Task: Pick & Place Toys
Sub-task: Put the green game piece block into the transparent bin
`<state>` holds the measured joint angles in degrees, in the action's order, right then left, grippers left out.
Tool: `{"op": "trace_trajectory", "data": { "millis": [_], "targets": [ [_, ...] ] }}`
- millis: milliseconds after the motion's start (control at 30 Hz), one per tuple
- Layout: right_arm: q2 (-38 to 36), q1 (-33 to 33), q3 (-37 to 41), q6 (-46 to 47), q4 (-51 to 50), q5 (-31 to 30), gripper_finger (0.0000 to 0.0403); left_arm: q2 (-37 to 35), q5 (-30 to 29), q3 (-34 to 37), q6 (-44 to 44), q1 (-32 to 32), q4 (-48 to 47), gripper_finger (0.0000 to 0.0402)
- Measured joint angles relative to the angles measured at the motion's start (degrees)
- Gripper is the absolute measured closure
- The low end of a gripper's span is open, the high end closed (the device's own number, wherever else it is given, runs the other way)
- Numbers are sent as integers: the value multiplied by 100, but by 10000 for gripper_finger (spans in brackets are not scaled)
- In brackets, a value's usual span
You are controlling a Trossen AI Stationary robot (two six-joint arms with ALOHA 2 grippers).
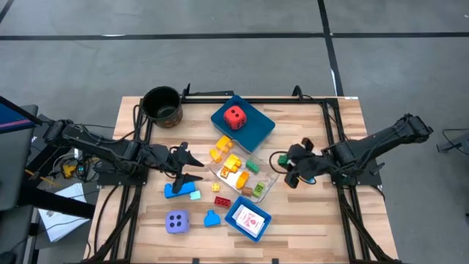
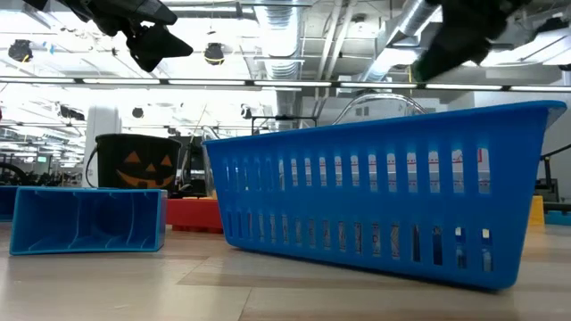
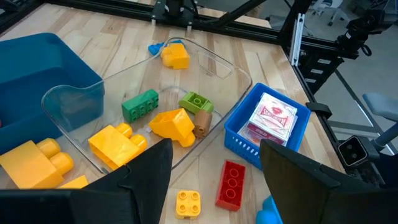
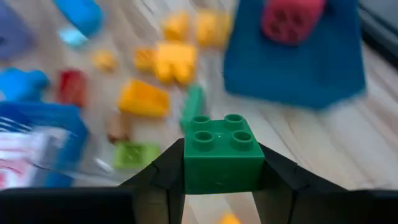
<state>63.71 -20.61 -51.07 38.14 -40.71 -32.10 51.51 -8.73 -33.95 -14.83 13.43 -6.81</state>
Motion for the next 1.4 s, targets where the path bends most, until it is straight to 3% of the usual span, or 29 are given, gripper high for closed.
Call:
{"op": "trace_trajectory", "data": {
  "millis": [167,400,633,967,1400],
  "targets": [
    [-8,143,-1,-1291,1164,237,269,0,0,0,2,0,0,165],
    [-7,738,-59,-2448,1987,1237,269,0,0,0,4,0,0,165],
    [212,1304,-105,-2615,2223,1808,269,0,1,0,85,1,0,165],
    [1618,1798,-312,-2616,2676,3024,269,0,0,0,85,2,2,165],
    [3244,1891,-1515,-2776,1757,3388,269,-2,0,0,85,2,18,165]
  ]
}}
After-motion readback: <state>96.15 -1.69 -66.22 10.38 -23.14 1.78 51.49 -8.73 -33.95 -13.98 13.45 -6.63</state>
